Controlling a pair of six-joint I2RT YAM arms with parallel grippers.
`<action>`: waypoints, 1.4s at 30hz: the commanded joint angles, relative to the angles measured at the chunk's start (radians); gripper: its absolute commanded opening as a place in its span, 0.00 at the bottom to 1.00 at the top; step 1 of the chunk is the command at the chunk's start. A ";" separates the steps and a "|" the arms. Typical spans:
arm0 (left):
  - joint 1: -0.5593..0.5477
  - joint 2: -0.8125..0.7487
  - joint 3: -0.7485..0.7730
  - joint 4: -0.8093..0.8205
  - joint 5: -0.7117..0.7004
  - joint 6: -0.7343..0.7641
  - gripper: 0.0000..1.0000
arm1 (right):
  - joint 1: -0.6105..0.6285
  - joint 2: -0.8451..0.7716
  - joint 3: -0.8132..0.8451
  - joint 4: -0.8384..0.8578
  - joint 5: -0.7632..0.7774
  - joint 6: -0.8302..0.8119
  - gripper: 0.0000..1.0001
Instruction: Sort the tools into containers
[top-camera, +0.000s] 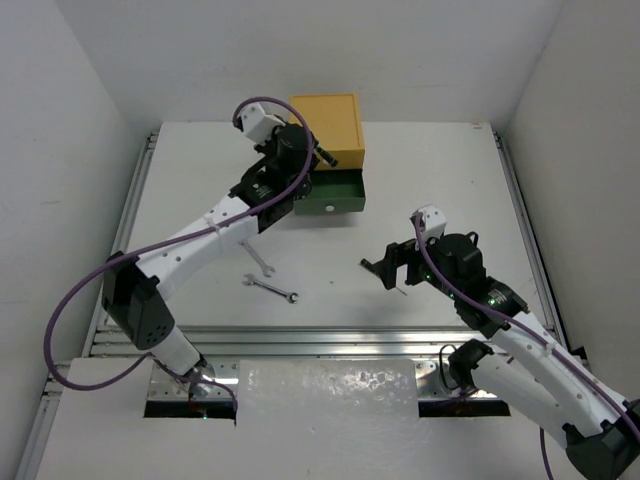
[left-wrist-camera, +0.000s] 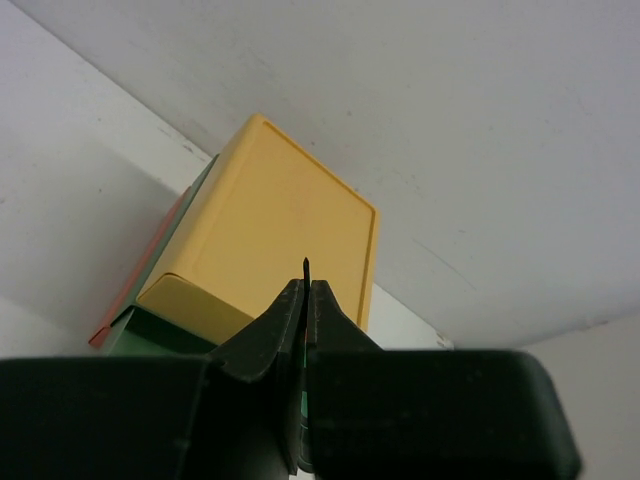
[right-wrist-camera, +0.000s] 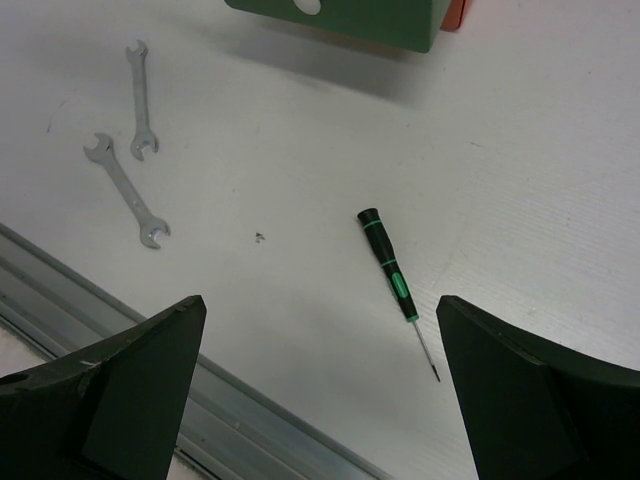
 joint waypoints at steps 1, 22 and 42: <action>0.017 0.037 0.007 0.172 -0.076 0.015 0.00 | 0.004 -0.012 0.042 -0.002 -0.008 -0.002 0.99; 0.040 0.212 -0.052 0.134 0.160 -0.194 0.58 | 0.002 0.255 0.003 0.032 0.031 -0.024 0.99; 0.008 -0.617 -0.279 -0.233 0.302 0.245 0.96 | -0.076 0.939 0.258 0.110 -0.021 -0.243 0.55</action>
